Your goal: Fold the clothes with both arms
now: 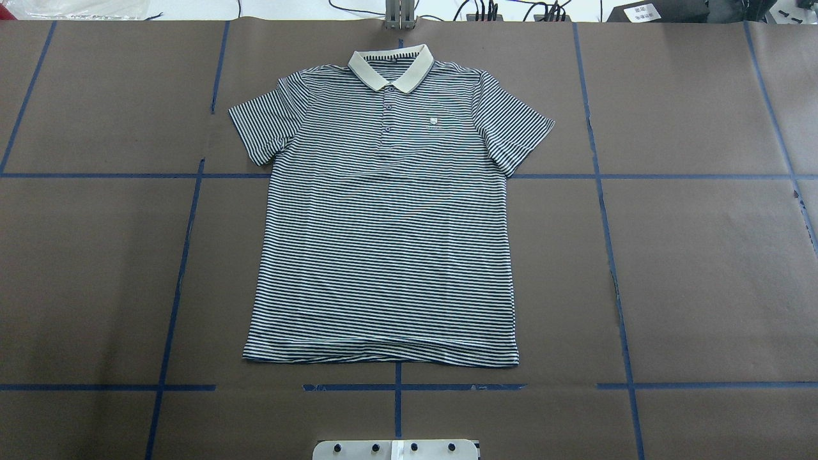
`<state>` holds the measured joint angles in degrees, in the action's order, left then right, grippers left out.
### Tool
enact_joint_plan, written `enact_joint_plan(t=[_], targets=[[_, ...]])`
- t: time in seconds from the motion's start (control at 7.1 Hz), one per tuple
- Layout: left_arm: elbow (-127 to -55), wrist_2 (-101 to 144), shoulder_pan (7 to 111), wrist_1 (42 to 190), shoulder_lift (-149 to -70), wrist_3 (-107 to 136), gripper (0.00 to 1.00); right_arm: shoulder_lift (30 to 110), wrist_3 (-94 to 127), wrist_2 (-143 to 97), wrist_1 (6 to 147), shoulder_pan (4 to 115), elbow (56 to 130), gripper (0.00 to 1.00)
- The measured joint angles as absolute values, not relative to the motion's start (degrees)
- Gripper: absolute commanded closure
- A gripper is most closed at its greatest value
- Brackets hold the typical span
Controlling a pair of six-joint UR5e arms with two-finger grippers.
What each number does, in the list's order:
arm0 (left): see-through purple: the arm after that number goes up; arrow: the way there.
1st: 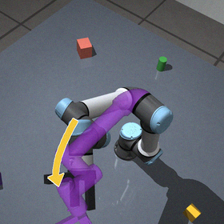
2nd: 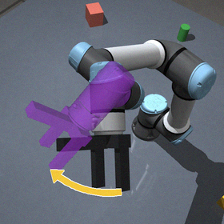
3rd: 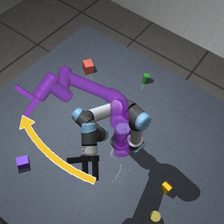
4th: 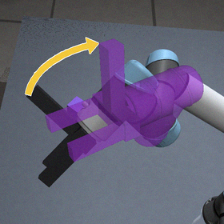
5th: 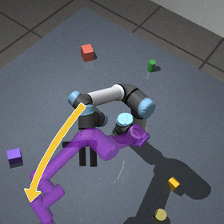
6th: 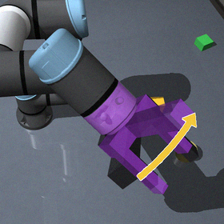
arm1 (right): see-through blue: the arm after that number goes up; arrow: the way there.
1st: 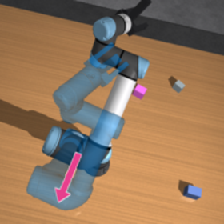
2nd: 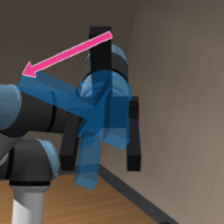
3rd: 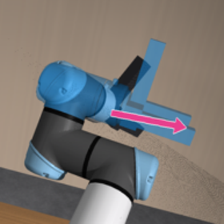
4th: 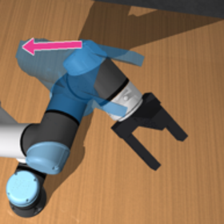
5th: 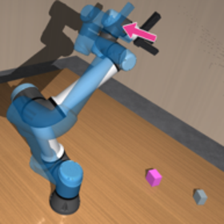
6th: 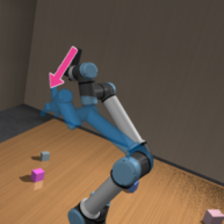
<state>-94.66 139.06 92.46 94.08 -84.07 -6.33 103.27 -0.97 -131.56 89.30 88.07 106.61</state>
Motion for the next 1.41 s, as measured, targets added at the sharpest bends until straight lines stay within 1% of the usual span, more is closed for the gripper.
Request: enact_joint_plan(t=[0.56, 0.7, 0.84, 1.13, 1.41], targets=[[-95.3, 138.8, 92.4, 95.0, -84.1, -6.4, 0.0, 103.0, -1.0, -131.8, 89.2, 88.1, 107.3, 0.0], [-95.6, 138.8, 92.4, 97.1, -84.1, -6.4, 0.0, 101.8, -0.9, -131.8, 89.0, 88.1, 107.9, 0.0], [-95.7, 138.8, 92.4, 101.7, -84.2, -6.5, 0.0, 99.3, -0.8, -131.9, 88.0, 88.0, 108.1, 0.0], [-94.4, 138.4, 92.4, 114.5, -87.2, -6.3, 0.0, 93.8, -0.6, -131.7, 84.5, 88.0, 106.8, 0.0], [-90.6, 138.5, 92.4, 123.7, -90.4, -6.3, 0.0, 91.0, -0.4, -132.0, 83.2, 88.1, 106.0, 0.0]])
